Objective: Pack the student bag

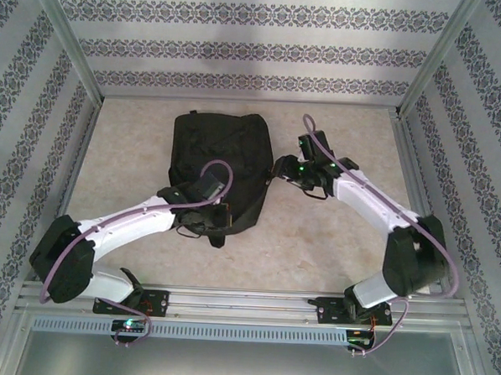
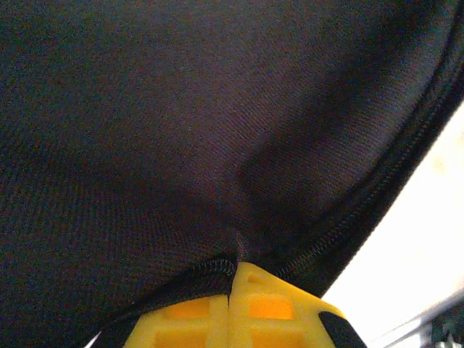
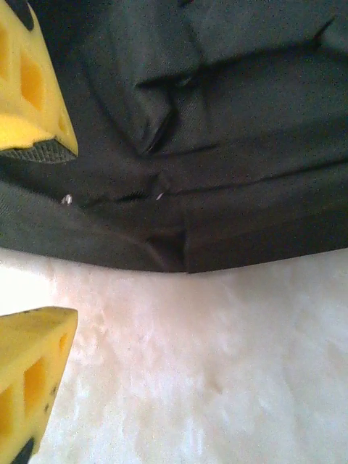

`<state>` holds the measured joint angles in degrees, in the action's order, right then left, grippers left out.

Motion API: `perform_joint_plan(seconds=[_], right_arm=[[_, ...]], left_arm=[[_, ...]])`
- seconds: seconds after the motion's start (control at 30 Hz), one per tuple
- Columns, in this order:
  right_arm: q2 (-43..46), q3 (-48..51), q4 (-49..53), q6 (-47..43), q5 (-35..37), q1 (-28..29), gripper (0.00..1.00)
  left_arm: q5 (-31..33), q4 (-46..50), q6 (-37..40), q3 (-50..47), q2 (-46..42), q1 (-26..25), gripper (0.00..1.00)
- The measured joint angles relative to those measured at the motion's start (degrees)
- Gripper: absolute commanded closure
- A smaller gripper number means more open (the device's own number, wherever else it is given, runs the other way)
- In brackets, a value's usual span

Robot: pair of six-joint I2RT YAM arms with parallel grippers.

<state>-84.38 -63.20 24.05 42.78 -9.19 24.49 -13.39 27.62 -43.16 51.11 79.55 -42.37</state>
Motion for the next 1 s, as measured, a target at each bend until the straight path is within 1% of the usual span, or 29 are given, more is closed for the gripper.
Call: perform_joint_plan(seconds=[0.03,0.13,0.2,0.27,0.37,0.43,0.47,0.5,0.57,0.63,0.67,0.7,0.73,0.83,0.93,1.0], right_arm=[[2.4,0.7,0.1,-0.1,1.4,0.0,0.34],[8.4,1.9,0.3,-0.8,4.7,-0.4,0.33],[10.9,2.1,0.2,-1.0,5.9,-1.1,0.34],[12.4,2.6,-0.1,-1.1,6.8,-2.0,0.35],[13.0,3.8,-0.3,-1.2,7.3,-3.1,0.35],[13.0,4.7,-0.3,-1.2,7.3,-3.4,0.32],[13.0,5.1,-0.2,-1.2,7.3,-3.5,0.29],[13.0,5.3,-0.2,-1.4,7.3,-3.7,0.23],[13.0,5.4,-0.3,-2.5,7.2,-3.7,0.02],[13.0,5.1,-0.2,-3.8,6.9,-3.6,0.02],[13.0,4.7,0.2,-5.3,7.0,-3.3,0.02],[13.2,4.3,0.7,-6.6,7.7,-2.9,0.02],[13.6,3.9,1.0,-8.4,8.6,-2.0,0.02],[17.5,2.9,1.0,-13.0,11.5,1.5,0.02],[22.7,2.0,0.1,-16.3,14.8,2.8,0.02],[25.6,1.8,-1.8,-18.3,17.8,2.6,0.02]], left_arm=[[-0.5,0.1,0.6,0.6,0.7,-1.2,1.0],[-2.1,0.4,2.0,2.2,2.3,-4.0,1.0],[-3.0,0.9,2.7,3.0,3.0,-5.3,1.0],[-3.9,1.5,3.1,3.4,3.5,-6.0,1.0],[-4.7,2.3,3.5,3.3,3.5,-6.4,1.0],[-5.0,2.5,3.6,3.3,3.5,-6.6,1.0],[-5.0,2.5,3.6,3.4,3.5,-6.7,1.0],[-5.0,2.5,3.6,3.3,3.4,-6.7,0.91],[-5.3,2.6,4.1,3.3,3.4,-6.8,0.54],[-6.1,3.1,5.1,3.7,3.1,-7.4,0.31],[-6.6,3.7,6.0,4.4,2.9,-7.7,0.21],[-7.5,4.7,7.3,5.7,2.8,-7.9,0.02],[-8.3,5.6,8.9,7.3,2.6,-8.1,0.0],[-8.5,7.4,13.2,11.6,0.6,-8.2,0.0],[-7.1,8.2,17.9,15.4,-3.5,-7.8,0.0],[-4.3,7.6,20.5,16.3,-7.0,-6.6,0.0]])
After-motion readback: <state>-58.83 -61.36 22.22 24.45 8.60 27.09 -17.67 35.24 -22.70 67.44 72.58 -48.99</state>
